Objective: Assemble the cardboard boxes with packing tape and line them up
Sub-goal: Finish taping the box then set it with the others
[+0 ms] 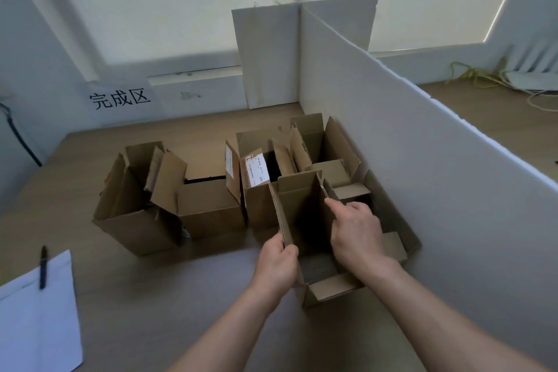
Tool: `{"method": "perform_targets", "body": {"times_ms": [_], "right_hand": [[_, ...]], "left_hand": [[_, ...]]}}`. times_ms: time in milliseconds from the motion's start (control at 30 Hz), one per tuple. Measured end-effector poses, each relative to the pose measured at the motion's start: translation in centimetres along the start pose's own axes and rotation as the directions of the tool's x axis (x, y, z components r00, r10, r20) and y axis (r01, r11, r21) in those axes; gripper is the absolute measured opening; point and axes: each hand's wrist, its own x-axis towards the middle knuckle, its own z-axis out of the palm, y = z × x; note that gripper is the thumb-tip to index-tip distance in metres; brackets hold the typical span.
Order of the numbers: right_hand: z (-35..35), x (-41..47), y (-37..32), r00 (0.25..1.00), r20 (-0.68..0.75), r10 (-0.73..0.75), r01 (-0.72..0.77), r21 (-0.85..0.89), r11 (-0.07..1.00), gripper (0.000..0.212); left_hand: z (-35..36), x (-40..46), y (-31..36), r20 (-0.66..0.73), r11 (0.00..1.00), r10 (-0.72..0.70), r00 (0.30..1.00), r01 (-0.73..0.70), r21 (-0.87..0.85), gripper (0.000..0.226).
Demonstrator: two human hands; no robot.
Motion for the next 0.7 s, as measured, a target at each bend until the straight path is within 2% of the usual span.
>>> {"method": "perform_targets", "body": {"times_ms": [67,167,267,400,533,700], "right_hand": [[0.3,0.6,0.3,1.0,0.007,0.019,-0.02,0.118,0.993,0.047],[0.6,1.6,0.3,0.999,0.012,0.036,-0.038,0.194,0.98,0.045],[0.6,2.6,0.2,0.993,0.045,0.108,-0.116,0.27,0.956,0.044],[0.5,2.9,0.1,0.987,0.092,0.131,-0.155,0.332,0.931,0.045],[0.2,2.0,-0.7,0.988,0.122,0.093,-0.124,0.278,0.952,0.047],[-1.5,0.0,-4.3,0.999,0.031,0.011,-0.017,0.22,0.975,0.044]], "left_hand": [[0.3,0.4,0.3,0.002,1.0,0.002,1.0,-0.002,-0.011,0.031],[0.1,1.2,1.1,0.006,1.0,0.008,1.0,-0.008,-0.016,0.033],[-0.5,2.1,1.6,0.011,1.0,-0.001,1.0,0.001,-0.011,0.036],[-1.2,2.4,1.7,0.035,0.998,0.012,0.999,-0.014,0.057,0.041],[-2.0,0.9,1.8,0.039,0.984,0.056,0.998,-0.062,0.169,0.059],[-5.4,-1.8,0.8,-0.01,0.955,0.184,0.983,-0.176,0.24,0.055]]}}
